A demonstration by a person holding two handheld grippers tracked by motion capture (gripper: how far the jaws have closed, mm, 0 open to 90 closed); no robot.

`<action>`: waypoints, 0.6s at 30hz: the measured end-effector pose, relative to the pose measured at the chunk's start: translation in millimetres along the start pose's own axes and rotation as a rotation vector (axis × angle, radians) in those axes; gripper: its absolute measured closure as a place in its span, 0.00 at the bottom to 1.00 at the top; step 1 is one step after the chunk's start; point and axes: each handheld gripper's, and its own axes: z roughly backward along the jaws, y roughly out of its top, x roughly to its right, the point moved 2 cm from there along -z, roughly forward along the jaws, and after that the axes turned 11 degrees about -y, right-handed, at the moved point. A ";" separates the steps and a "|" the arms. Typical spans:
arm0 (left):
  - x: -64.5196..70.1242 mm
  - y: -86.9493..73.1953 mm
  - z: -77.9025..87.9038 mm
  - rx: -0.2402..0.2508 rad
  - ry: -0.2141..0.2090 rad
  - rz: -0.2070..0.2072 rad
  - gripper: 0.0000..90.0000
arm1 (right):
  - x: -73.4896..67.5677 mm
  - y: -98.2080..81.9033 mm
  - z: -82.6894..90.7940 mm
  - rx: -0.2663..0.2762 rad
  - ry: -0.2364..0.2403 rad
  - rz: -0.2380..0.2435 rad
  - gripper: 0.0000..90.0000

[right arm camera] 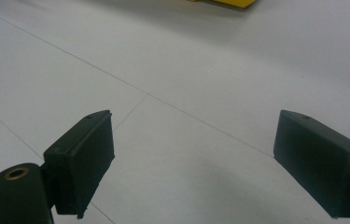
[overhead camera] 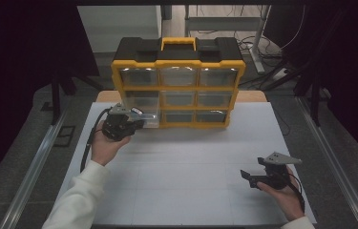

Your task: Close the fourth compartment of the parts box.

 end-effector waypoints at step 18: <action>-1.5 2.9 -0.2 -0.009 0.003 -0.003 1.00 | -0.2 -0.1 -0.4 -0.002 -0.001 0.003 0.14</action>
